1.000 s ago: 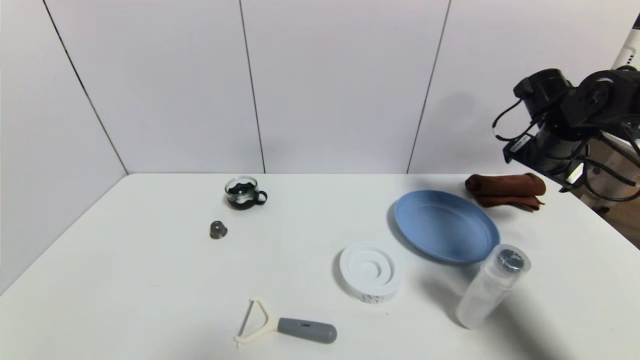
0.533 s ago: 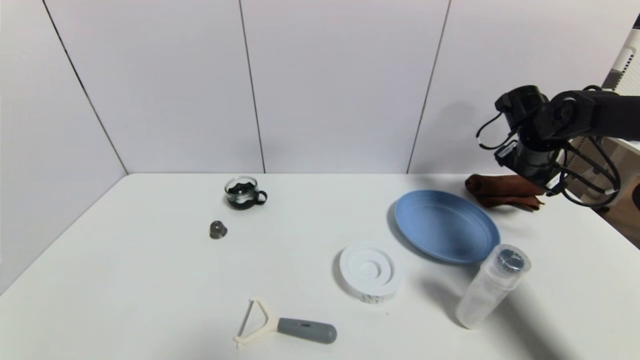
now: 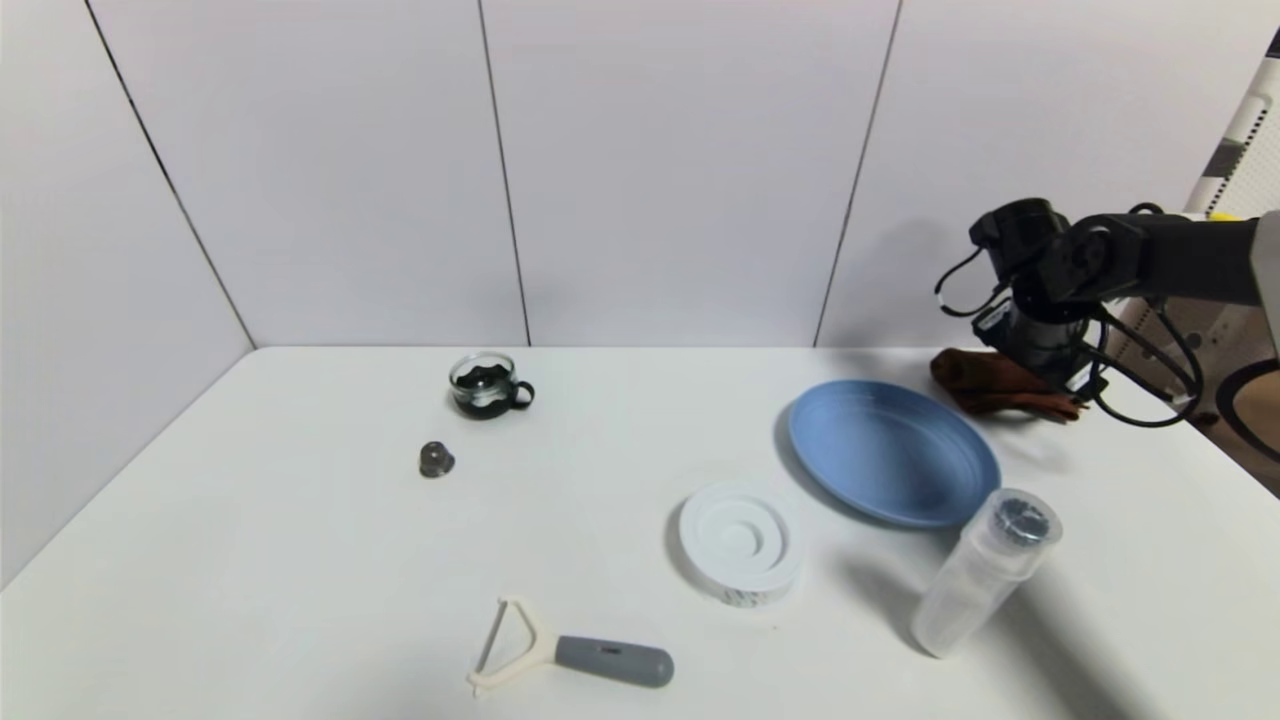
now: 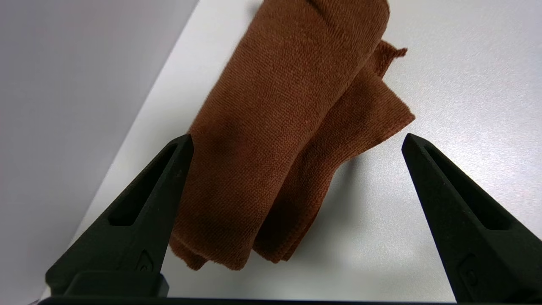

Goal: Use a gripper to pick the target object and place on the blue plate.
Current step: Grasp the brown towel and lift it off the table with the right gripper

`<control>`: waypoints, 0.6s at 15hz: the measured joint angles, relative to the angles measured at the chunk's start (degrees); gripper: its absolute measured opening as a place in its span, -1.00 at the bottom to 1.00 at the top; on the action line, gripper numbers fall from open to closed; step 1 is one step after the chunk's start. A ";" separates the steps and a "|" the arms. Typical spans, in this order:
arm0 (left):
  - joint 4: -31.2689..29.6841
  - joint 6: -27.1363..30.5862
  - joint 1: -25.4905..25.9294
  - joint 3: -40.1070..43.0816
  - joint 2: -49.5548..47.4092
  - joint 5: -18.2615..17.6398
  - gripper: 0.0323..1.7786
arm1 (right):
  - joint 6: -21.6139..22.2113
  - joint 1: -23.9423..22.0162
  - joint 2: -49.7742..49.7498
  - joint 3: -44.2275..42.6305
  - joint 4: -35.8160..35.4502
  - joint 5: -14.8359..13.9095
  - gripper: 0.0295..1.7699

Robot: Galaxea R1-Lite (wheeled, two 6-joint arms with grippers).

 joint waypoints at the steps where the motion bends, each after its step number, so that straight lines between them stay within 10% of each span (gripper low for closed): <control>1: 0.00 0.00 0.00 0.00 0.00 0.00 0.90 | 0.02 -0.09 0.41 0.00 -0.05 0.00 0.92; 9: 0.00 -0.04 0.02 0.00 0.00 -0.02 0.90 | -0.02 -0.04 2.95 0.00 -0.02 -0.04 0.92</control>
